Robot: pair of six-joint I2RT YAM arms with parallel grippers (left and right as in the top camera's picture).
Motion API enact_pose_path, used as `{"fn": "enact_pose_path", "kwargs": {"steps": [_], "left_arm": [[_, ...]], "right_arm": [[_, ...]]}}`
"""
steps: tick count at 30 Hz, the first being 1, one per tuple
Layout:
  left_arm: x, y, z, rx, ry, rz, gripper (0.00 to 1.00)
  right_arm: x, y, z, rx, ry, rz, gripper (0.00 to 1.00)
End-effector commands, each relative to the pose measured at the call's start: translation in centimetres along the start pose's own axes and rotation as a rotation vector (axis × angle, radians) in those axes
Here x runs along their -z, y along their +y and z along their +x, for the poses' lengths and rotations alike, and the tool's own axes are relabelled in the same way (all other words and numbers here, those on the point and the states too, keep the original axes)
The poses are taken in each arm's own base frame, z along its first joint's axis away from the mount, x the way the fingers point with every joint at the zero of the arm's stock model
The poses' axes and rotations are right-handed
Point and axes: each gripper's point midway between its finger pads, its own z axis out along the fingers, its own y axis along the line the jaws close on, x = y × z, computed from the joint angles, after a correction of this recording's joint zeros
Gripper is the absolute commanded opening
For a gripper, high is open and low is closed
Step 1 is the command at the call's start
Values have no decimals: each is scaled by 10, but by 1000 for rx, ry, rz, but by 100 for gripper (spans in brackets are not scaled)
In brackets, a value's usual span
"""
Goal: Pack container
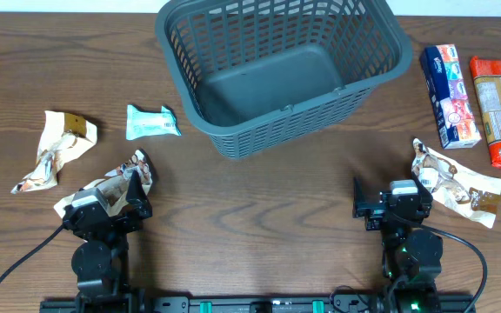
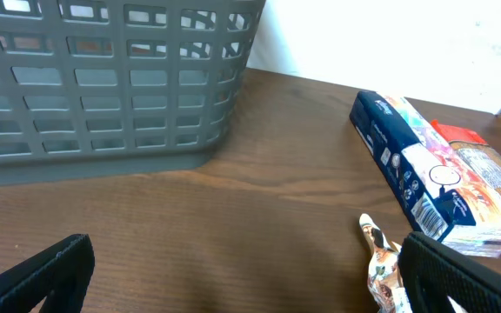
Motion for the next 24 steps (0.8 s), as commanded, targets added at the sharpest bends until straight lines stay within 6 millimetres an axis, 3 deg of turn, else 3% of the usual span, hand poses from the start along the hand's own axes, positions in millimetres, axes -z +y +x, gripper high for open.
{"fn": "enact_pose_path", "kwargs": {"steps": [1, 20, 24], "left_arm": [[-2, 4, 14, -24, 36, -12, 99], [-2, 4, 14, -24, 36, -12, 99], [-2, 4, 14, -24, 36, -12, 99]], "right_arm": [[0, 5, 1, 14, -3, -19, 99], [0, 4, -5, 17, -25, -15, 99], [1, 15, 0, -28, -7, -77, 99]]}}
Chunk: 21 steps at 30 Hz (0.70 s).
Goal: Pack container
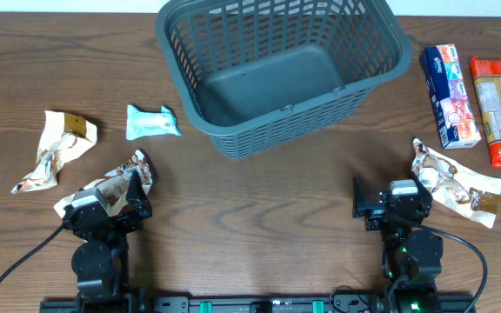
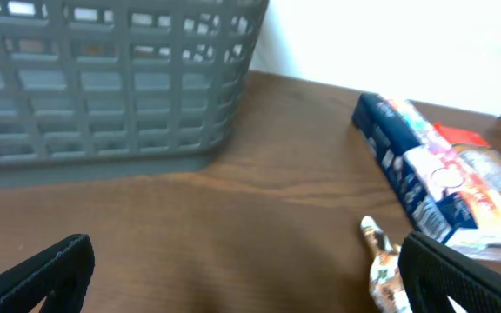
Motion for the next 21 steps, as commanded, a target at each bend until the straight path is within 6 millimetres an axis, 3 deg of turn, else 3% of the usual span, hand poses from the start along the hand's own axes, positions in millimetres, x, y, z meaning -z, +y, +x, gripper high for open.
{"fn": "enact_pose_path", "kwargs": {"steps": [1, 5, 10, 17, 21], "left_arm": [[-2, 4, 14, -23, 36, -12, 99], [-2, 4, 14, -23, 36, -12, 99], [-2, 4, 14, -23, 36, -12, 99], [-2, 4, 14, -23, 36, -12, 99], [-2, 4, 14, -24, 35, -13, 99]], "right_arm": [[1, 17, -3, -36, -14, -94, 99], [13, 37, -40, -32, -86, -231, 99], [42, 24, -98, -41, -93, -207, 99], [69, 19, -113, -142, 173, -219, 99], [87, 37, -116, -191, 362, -341, 99]]}}
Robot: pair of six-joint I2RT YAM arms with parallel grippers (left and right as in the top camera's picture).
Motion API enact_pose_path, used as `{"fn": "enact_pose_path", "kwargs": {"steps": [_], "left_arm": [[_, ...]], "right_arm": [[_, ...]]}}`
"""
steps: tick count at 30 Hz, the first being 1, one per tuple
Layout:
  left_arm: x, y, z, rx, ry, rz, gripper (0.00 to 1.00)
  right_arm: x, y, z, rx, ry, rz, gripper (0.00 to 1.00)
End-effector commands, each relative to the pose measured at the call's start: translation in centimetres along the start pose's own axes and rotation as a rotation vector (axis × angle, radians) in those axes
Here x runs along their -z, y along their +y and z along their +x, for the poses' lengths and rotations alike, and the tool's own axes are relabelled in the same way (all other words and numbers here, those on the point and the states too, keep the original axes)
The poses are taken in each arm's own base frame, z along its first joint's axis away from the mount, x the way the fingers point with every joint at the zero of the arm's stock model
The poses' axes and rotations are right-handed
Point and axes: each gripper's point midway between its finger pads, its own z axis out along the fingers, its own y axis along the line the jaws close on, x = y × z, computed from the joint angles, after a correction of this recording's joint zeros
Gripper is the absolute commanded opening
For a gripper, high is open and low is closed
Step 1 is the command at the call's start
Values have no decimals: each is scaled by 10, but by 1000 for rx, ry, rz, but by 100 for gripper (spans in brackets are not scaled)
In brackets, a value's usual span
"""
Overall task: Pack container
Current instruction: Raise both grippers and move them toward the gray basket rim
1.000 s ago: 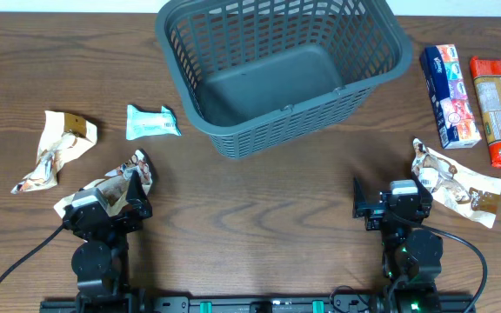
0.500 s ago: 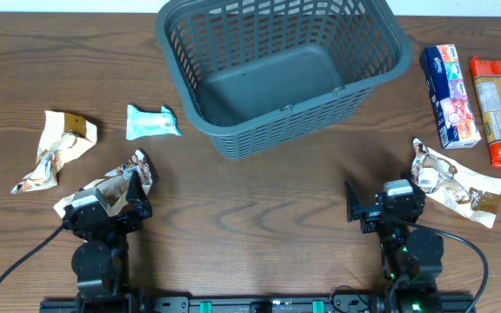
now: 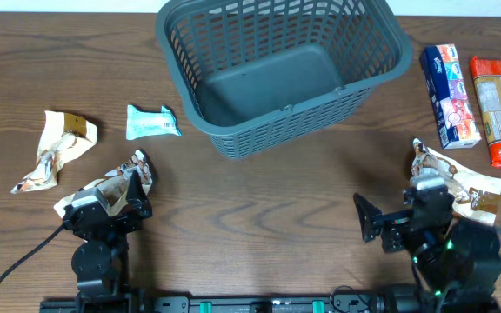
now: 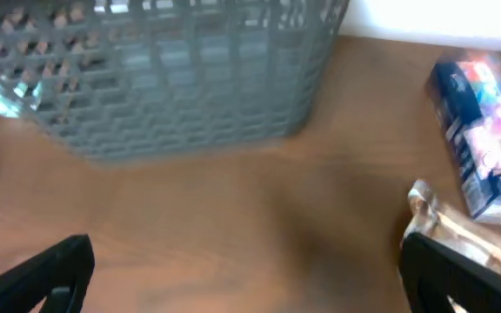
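Note:
The grey slatted basket [image 3: 281, 69] stands empty at the table's far middle; its wall [image 4: 172, 78] fills the upper part of the right wrist view. A blue box [image 3: 449, 83] and a red pasta packet [image 3: 497, 111] lie at the far right. A crumpled wrapper [image 3: 464, 184] lies just right of my right gripper [image 3: 388, 224], which is open, raised off the table and holding nothing [image 4: 250, 283]. My left gripper [image 3: 107, 207] rests at the front left, seemingly open, against another crumpled wrapper [image 3: 136, 167]. The wrist view is blurred.
A teal packet [image 3: 152, 123] and a third crumpled wrapper [image 3: 55, 149] lie on the left half of the table. The blue box [image 4: 481, 130] and the wrapper's tip [image 4: 424, 204] show at the right of the wrist view.
My right arm has risen from its rest pose and shifted a little right and toward the front edge. Its camera now looks down from higher up. The jaws stay open. The left arm is unchanged.
Both arms sat at rest near the front edge with the right gripper open and low. At the second moment the right wrist view had barely shifted. Now the right gripper is lifted beside the crumpled wrapper; no object has moved.

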Motion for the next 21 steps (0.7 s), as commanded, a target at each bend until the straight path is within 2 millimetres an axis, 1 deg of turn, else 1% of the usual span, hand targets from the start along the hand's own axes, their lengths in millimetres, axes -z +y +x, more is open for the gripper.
{"fn": "enact_pose_path", "kwargs": {"steps": [1, 2, 4, 6, 8, 10, 12, 14, 15, 16, 17, 19, 21], "left_arm": [[-2, 4, 14, -24, 35, -13, 99], [-2, 4, 14, -24, 34, -13, 99], [-2, 3, 11, -22, 20, -9, 99], [-2, 2, 8, -16, 10, -6, 99], [-2, 1, 6, 2, 1, 0, 99], [-2, -12, 10, 21, 24, 78, 99], [2, -33, 13, 22, 52, 201, 99], [11, -58, 12, 23, 86, 343, 99], [18, -69, 4, 22, 96, 400, 99], [24, -74, -5, 22, 98, 420, 99], [29, -75, -18, 21, 98, 419, 99], [41, -78, -49, 0, 108, 399, 99], [50, -80, -71, -25, 152, 379, 99]], "right_arm": [[14, 30, -12, -56, 87, -162, 99], [21, 41, -9, -77, 148, -220, 99], [31, 51, -5, -107, 232, -267, 99], [38, 52, -3, -124, 284, -269, 99], [40, 53, -7, -124, 280, -269, 99], [42, 55, -16, -115, 246, -284, 99], [42, 55, -27, -131, 210, -283, 99], [42, 55, -37, -152, 185, -284, 99], [43, 56, -42, -157, 179, -285, 99], [44, 56, -46, -158, 182, -285, 99], [45, 55, -50, -161, 189, -277, 99], [45, 49, -59, -184, 218, -236, 99], [45, 44, -72, -198, 255, -205, 99]]}}
